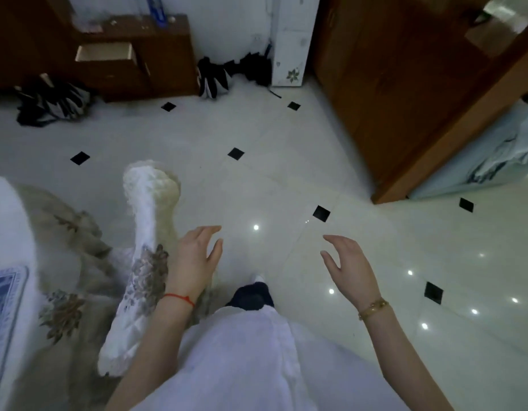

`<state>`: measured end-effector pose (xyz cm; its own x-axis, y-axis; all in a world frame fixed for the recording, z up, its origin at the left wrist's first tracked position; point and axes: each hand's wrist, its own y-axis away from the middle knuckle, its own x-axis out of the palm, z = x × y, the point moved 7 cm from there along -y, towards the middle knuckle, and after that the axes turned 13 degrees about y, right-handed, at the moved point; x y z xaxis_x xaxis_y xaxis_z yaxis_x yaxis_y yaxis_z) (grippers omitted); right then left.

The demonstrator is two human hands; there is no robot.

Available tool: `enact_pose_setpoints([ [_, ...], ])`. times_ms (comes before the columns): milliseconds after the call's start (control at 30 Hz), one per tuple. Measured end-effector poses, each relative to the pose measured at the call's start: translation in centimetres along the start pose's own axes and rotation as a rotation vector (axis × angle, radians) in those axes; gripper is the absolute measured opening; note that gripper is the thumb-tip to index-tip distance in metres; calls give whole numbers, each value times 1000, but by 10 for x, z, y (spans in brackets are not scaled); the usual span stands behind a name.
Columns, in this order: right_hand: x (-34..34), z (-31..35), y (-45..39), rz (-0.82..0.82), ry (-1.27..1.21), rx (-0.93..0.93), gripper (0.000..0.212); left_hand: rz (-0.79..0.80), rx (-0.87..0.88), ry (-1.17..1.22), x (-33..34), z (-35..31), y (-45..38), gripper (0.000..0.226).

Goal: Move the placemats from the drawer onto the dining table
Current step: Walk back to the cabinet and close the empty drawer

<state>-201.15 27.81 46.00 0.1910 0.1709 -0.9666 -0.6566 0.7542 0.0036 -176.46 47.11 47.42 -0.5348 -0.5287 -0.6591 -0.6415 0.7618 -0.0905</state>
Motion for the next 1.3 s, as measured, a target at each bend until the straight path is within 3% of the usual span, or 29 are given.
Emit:
enact_pose_setpoints([
  [267, -25, 29, -227, -32, -14, -101, 36, -77, -11, -51, -25, 12, -195, 28],
  [667, 29, 104, -518, 11, -60, -298, 33, -220, -192, -121, -62, 112, -416, 25],
  [933, 31, 226, -759, 53, -52, -518, 33, -435, -311, -112, -144, 164, -580, 26],
  [1300, 116, 409, -958, 162, -38, -698, 34, -544, -505, -116, -236, 310, -719, 27],
])
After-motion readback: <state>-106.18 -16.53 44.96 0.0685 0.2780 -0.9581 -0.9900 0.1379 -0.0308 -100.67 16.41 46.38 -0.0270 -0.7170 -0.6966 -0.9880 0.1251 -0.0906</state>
